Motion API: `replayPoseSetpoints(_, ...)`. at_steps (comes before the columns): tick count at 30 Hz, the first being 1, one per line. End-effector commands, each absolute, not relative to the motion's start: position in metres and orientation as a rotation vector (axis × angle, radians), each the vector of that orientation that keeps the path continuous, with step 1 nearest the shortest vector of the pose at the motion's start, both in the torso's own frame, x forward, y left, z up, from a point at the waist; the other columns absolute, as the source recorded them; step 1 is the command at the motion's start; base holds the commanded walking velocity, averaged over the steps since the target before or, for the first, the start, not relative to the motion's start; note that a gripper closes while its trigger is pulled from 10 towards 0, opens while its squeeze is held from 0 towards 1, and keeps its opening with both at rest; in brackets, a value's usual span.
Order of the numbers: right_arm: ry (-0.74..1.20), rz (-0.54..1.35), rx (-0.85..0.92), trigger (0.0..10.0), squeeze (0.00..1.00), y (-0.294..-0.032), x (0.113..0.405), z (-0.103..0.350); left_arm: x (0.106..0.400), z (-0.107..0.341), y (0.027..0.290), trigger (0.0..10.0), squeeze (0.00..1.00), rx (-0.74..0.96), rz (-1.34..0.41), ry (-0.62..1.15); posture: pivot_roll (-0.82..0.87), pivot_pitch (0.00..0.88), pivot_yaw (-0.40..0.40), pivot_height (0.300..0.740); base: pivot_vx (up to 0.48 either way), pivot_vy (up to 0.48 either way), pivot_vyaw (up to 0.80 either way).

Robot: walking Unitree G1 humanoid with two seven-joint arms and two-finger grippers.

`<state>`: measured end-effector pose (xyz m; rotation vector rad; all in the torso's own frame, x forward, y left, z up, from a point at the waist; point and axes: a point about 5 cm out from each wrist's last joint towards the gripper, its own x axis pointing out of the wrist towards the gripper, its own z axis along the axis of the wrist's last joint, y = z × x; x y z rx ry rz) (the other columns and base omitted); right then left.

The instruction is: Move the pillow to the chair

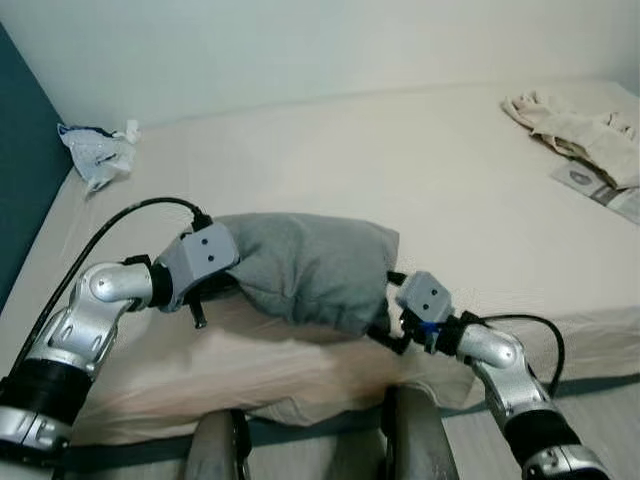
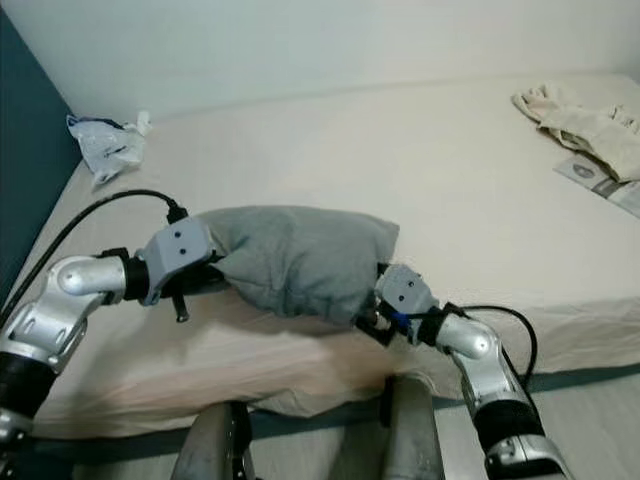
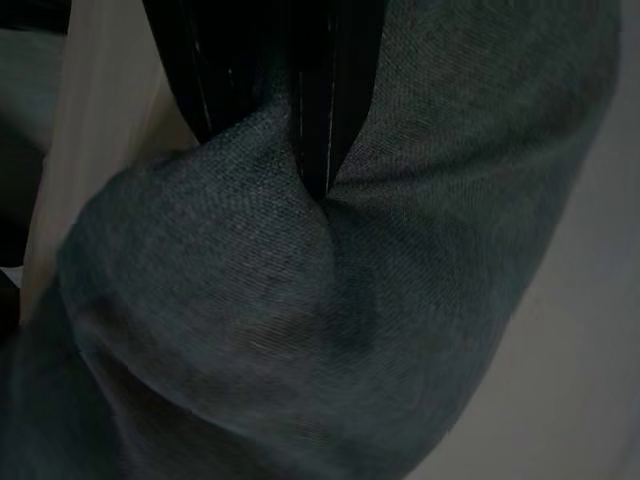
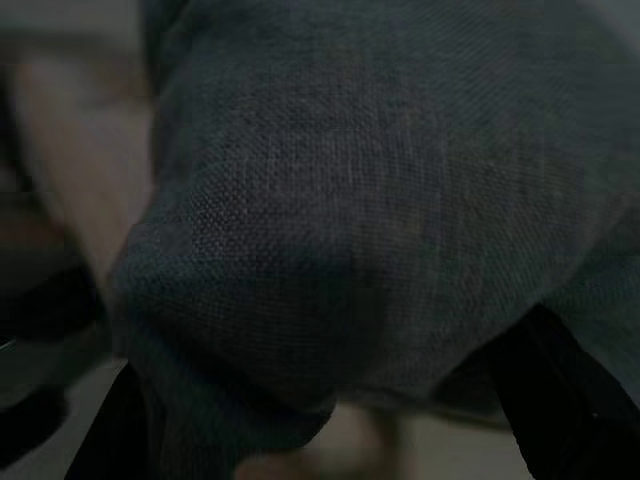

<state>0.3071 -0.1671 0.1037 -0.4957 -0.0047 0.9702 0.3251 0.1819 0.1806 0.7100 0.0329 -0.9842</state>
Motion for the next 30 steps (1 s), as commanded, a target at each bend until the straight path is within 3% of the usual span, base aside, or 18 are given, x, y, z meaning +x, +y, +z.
replayPoseSetpoints(1, 0.008, 1.121, -0.522, 10.0, 1.00, -0.145, 0.292, 0.097, 0.321, 0.183, 0.161, 0.0, 0.00, 0.709, -1.077, -0.032, 0.08, 0.134, 0.038, 0.575, 0.000, 0.000, 0.00)
replayPoseSetpoints(4, 0.000, 1.085, -0.539, 10.0, 1.00, -0.158, 0.282, 0.095, 0.319, 0.182, 0.161, 0.0, 0.00, 0.709, -1.083, -0.031, 0.08, 0.138, 0.034, 0.575, 0.000, 0.000, 0.00)
replayPoseSetpoints(7, -0.127, 0.604, -0.614, 10.0, 1.00, -0.199, 0.293, 0.106, 0.315, 0.179, 0.163, 0.0, 0.00, 0.708, -1.086, -0.022, 0.08, 0.139, 0.031, 0.575, 0.000, 0.000, 0.00)
replayPoseSetpoints(9, -0.200, 0.227, -0.510, 10.0, 1.00, -0.233, 0.293, 0.119, 0.315, 0.178, 0.163, 0.0, 0.00, 0.707, -1.088, -0.019, 0.07, 0.144, 0.034, 0.575, 0.000, 0.000, 0.00)
replayPoseSetpoints(12, -0.212, 0.133, -0.479, 10.0, 1.00, -0.242, 0.289, 0.123, 0.315, 0.178, 0.162, 0.0, 0.00, 0.705, -1.088, -0.019, 0.07, 0.144, 0.036, 0.575, 0.000, 0.000, 0.00)
replayPoseSetpoints(14, -0.200, -0.017, -0.348, 10.0, 1.00, -0.252, 0.282, 0.123, 0.316, 0.179, 0.160, 0.0, 0.00, 0.700, -1.092, -0.024, 0.07, 0.145, 0.041, 0.575, 0.000, 0.000, 0.00)
replayPoseSetpoints(16, -0.206, 0.009, -0.178, 10.0, 1.00, -0.242, 0.277, 0.117, 0.318, 0.179, 0.157, 0.0, 0.00, 0.700, -1.098, -0.027, 0.07, 0.146, 0.044, 0.575, 0.000, 0.000, 0.00)
replayPoseSetpoints(19, -0.217, 0.107, -0.111, 10.0, 1.00, -0.228, 0.275, 0.113, 0.319, 0.180, 0.155, 0.0, 0.00, 0.701, -1.101, -0.029, 0.07, 0.147, 0.044, 0.575, 0.000, 0.000, 0.00)
replayPoseSetpoints(22, -0.193, 0.229, -0.149, 10.0, 1.00, -0.214, 0.271, 0.106, 0.319, 0.180, 0.155, 0.0, 0.00, 0.701, -1.101, -0.030, 0.06, 0.147, 0.043, 0.575, 0.000, 0.000, 0.00)
replayPoseSetpoints(25, -0.153, 0.523, -0.379, 10.0, 1.00, -0.175, 0.263, 0.094, 0.319, 0.180, 0.154, 0.0, 0.00, 0.704, -1.104, -0.029, 0.07, 0.145, 0.041, 0.575, 0.000, 0.000, 0.00)
replayPoseSetpoints(30, -0.112, 0.605, -0.302, 10.0, 1.00, -0.166, 0.267, 0.096, 0.319, 0.180, 0.155, 0.0, 0.00, 0.704, -1.103, -0.027, 0.07, 0.145, 0.038, 0.575, 0.000, 0.000, 0.00)
